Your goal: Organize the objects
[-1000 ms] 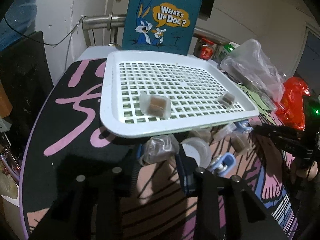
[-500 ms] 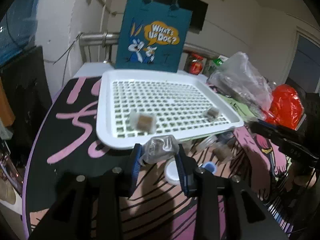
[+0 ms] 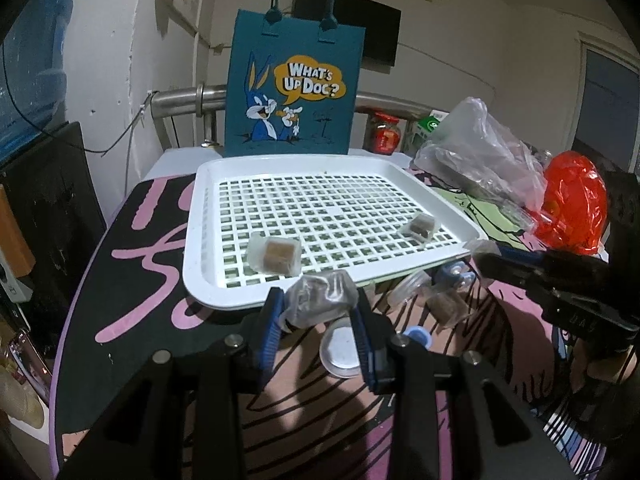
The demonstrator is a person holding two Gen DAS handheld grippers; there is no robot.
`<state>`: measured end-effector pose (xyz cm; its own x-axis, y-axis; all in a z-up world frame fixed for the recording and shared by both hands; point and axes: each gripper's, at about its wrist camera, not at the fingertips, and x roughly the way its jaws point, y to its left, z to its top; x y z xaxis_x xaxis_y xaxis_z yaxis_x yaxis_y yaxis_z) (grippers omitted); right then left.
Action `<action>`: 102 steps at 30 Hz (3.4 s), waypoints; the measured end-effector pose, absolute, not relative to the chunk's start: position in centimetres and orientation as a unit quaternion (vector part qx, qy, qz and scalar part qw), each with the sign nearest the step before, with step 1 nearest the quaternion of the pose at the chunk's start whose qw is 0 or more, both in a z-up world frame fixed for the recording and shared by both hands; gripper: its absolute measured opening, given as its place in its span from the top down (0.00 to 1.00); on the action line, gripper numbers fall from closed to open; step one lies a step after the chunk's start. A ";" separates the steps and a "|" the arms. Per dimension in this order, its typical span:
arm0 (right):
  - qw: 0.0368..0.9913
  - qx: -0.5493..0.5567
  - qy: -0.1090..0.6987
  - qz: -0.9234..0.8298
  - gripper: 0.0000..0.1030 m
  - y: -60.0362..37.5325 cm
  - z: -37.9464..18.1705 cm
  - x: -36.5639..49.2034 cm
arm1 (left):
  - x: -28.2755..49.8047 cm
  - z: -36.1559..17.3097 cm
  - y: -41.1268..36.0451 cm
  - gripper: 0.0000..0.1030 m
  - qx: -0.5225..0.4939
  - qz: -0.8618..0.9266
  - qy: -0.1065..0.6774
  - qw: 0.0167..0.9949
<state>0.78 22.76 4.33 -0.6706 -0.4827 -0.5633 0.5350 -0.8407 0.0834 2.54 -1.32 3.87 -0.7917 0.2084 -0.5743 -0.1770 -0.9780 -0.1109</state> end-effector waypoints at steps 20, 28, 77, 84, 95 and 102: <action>0.285 0.269 0.032 -0.919 0.78 23.5 4.9 1.4 | 2.9 4.0 -0.7 0.68 -0.299 0.949 -0.012 0.101; 0.286 0.270 0.033 -0.919 0.78 23.5 4.9 1.4 | 2.9 4.0 -0.5 0.68 -0.300 0.948 -0.013 0.102; 0.287 0.271 0.032 -0.918 0.78 23.6 5.0 1.1 | 2.8 4.0 -0.4 0.68 -0.301 0.948 -0.014 0.101; 0.288 0.275 0.030 -0.917 0.78 23.6 4.9 1.0 | 2.8 3.7 -0.4 0.68 -0.305 0.946 -0.021 0.104; 0.278 0.290 -0.024 -0.916 0.78 25.6 7.0 -1.4 | 1.2 6.0 -2.6 0.68 -0.306 0.945 -0.051 0.104; 0.266 0.332 -0.021 -0.905 0.78 25.5 7.6 -5.6 | -3.9 5.6 -4.0 0.68 -0.338 0.935 -0.061 0.084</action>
<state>-5.61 25.46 7.63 -0.6378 -0.4960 -0.5892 0.4679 -0.8572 0.2151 -3.92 -3.98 5.56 -0.7575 0.1989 -0.6218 -0.1159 -0.9783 -0.1717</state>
